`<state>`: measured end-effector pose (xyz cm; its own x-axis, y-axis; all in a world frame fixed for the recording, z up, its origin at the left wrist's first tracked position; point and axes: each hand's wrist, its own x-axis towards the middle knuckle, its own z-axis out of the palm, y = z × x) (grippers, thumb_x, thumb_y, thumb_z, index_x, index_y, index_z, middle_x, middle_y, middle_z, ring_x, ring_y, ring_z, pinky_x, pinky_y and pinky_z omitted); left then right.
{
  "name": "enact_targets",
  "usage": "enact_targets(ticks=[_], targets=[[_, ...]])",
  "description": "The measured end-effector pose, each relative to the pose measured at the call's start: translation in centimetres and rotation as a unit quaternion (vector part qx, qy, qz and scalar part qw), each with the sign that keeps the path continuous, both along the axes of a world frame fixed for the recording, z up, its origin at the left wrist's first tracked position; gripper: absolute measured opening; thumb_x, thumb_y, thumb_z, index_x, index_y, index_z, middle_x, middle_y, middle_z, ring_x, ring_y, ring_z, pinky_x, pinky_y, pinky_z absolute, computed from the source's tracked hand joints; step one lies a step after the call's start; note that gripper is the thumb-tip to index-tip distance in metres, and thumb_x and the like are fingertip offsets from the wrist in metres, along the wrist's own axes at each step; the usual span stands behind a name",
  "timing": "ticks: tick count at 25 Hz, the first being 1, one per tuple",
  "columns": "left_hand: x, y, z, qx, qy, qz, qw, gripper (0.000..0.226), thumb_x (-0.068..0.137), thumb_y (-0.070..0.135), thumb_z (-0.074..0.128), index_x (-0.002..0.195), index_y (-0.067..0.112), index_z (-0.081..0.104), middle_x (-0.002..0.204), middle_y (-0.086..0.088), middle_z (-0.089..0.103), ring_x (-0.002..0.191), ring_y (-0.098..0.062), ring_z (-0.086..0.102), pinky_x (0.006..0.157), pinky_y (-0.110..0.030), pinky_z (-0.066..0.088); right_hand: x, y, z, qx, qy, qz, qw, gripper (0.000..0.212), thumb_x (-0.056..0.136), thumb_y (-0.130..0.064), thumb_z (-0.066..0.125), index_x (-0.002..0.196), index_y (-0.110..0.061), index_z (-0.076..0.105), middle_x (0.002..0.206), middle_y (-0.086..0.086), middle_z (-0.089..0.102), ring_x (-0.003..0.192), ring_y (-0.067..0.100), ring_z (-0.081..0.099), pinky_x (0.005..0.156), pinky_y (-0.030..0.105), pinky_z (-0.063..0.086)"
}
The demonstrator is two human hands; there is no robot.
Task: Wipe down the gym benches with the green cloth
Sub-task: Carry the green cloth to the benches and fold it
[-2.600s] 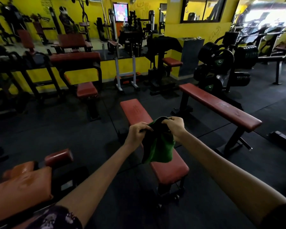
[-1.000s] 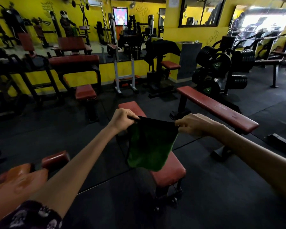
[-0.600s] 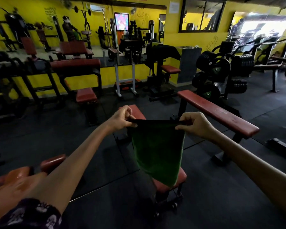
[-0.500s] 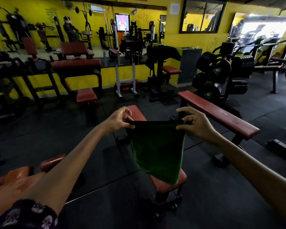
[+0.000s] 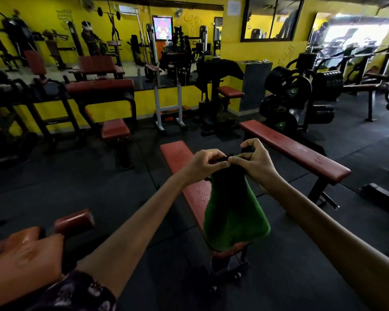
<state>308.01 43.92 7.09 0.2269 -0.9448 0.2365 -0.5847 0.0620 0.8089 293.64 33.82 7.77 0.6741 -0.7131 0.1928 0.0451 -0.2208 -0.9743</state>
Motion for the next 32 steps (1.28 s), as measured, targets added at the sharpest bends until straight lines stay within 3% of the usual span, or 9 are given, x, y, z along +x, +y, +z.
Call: enact_targets(ticks=[4,7,11,17,21,24,26,29,32], targets=[[-2.9,-1.8,-0.4,-0.066,-0.074,0.049,0.994,0.017,0.091,0.016,0.06,0.1,0.002,0.059,0.091,-0.006,0.06,0.081,-0.013,0.056,0.067,-0.012,0.042,-1.6,-0.2,-0.8,-0.041,-0.032,-0.075,0.996,0.025,0.082,-0.008,0.07,0.093,-0.019,0.051,0.077,0.014,0.068,0.066,0.021,0.064,0.06,0.03,0.051],[-4.4,-2.9,0.0,-0.165,-0.111,0.093,0.976,0.012,0.089,0.01,0.061,0.094,-0.001,0.057,0.088,-0.008,0.059,0.077,-0.011,0.052,0.065,-0.012,0.038,-2.7,0.0,-3.7,-0.117,-0.057,-0.129,0.983,0.015,0.084,-0.004,0.067,0.085,-0.017,0.06,0.078,0.012,0.066,0.071,0.022,0.062,0.063,0.037,0.05],[-2.6,-2.7,2.2,-0.251,-0.133,0.131,0.95,0.012,0.089,0.007,0.06,0.092,-0.004,0.056,0.085,-0.006,0.055,0.071,-0.009,0.05,0.067,-0.007,0.041,-4.8,-0.2,-10.3,-0.225,0.06,-0.079,0.969,0.028,0.079,-0.014,0.073,0.057,-0.01,0.056,0.048,-0.007,0.049,0.048,-0.002,0.04,0.046,0.023,0.032],[0.7,-1.9,3.6,-0.222,-0.169,0.183,0.943,0.012,0.094,0.006,0.054,0.096,-0.005,0.051,0.085,-0.007,0.049,0.065,0.0,0.041,0.063,-0.005,0.035,-6.6,-0.6,-14.3,-0.094,0.229,-0.086,0.965,0.032,0.077,-0.007,0.072,0.053,-0.022,0.056,0.05,-0.009,0.052,0.048,0.001,0.044,0.053,0.024,0.036],[1.4,-1.2,2.8,-0.23,-0.165,0.234,0.93,0.015,0.093,0.005,0.055,0.098,-0.009,0.052,0.079,-0.009,0.05,0.06,-0.006,0.041,0.058,-0.007,0.035,-5.5,0.1,-12.1,-0.104,0.191,-0.122,0.968,0.028,0.07,-0.001,0.064,0.059,-0.016,0.043,0.054,-0.004,0.044,0.051,0.007,0.038,0.05,0.023,0.033],[2.6,-0.6,2.9,-0.227,-0.162,0.263,0.924,0.018,0.093,0.006,0.055,0.098,-0.011,0.052,0.082,-0.009,0.05,0.07,-0.016,0.046,0.059,-0.005,0.032,-6.0,-0.1,-11.8,-0.111,0.164,-0.034,0.98,0.022,0.075,0.004,0.046,0.081,-0.016,0.044,0.063,-0.002,0.045,0.053,0.004,0.038,0.051,0.025,0.034],[3.6,0.1,2.5,-0.198,-0.139,0.283,0.928,0.018,0.093,0.007,0.055,0.1,-0.01,0.052,0.083,-0.009,0.049,0.073,-0.018,0.047,0.057,-0.001,0.031,-6.6,-0.2,-10.9,-0.108,0.158,0.007,0.981,0.022,0.067,0.003,0.036,0.074,-0.015,0.046,0.061,-0.004,0.04,0.049,0.0,0.036,0.051,0.017,0.029],[4.5,1.3,0.9,-0.17,-0.087,0.31,0.931,0.022,0.091,0.006,0.057,0.108,-0.005,0.048,0.082,-0.009,0.052,0.067,-0.016,0.049,0.054,-0.001,0.034,-6.3,0.1,-8.8,0.005,0.123,0.033,0.992,0.029,0.072,0.013,0.04,0.065,-0.007,0.059,0.059,0.002,0.058,0.05,-0.001,0.052,0.053,0.017,0.039],[4.4,1.9,-0.7,-0.159,-0.099,0.256,0.948,0.018,0.089,0.0,0.059,0.105,-0.003,0.051,0.08,-0.006,0.054,0.061,-0.003,0.052,0.057,-0.004,0.039,-4.3,1.9,-6.1,0.15,0.075,0.128,0.977,0.041,0.083,0.018,0.029,0.09,0.005,0.067,0.074,0.009,0.072,0.065,0.014,0.068,0.06,0.02,0.054]])
